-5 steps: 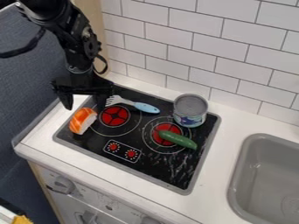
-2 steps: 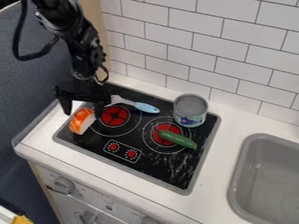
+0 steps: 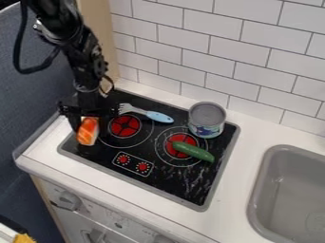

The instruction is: Move the sashimi from the left side of the stove to the right down corner

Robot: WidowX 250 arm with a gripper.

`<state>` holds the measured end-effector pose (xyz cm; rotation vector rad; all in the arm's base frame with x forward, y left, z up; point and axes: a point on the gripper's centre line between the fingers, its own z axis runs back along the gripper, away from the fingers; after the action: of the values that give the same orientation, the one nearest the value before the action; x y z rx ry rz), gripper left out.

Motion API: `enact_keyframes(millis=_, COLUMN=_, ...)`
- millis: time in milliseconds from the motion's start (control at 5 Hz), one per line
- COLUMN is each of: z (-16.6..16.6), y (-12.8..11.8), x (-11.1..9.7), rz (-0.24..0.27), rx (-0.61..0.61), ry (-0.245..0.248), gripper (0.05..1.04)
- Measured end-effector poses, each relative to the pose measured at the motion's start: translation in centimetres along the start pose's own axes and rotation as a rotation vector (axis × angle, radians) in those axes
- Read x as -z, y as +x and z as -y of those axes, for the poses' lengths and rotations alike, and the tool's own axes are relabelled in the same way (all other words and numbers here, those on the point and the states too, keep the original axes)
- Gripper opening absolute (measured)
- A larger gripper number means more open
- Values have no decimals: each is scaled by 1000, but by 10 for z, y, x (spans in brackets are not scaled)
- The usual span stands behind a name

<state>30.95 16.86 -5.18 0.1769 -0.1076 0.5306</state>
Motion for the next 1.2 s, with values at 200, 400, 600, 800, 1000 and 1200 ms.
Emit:
enact_keyframes(millis=200, z=1, y=1, x=1, rz=8, rx=-18, ry=-2, gripper=585)
enact_keyframes(millis=400, z=2, y=-1, x=2, rz=3, rx=-48, ry=-7, gripper=585)
enact_keyframes(millis=600, z=4, y=-11, x=-1, rz=-5, rx=-130, ry=-10, gripper=585)
enact_keyframes(millis=800, z=17, y=-16, x=-25, rz=60, rx=-206, ry=-44, gripper=585)
enact_keyframes(millis=1000, z=44, y=-25, x=-50, rz=111, rx=-289, ry=-72, gripper=585)
enact_keyframes(millis=1200, z=76, y=-43, x=-64, rz=122, rx=-388, ry=-119, gripper=585)
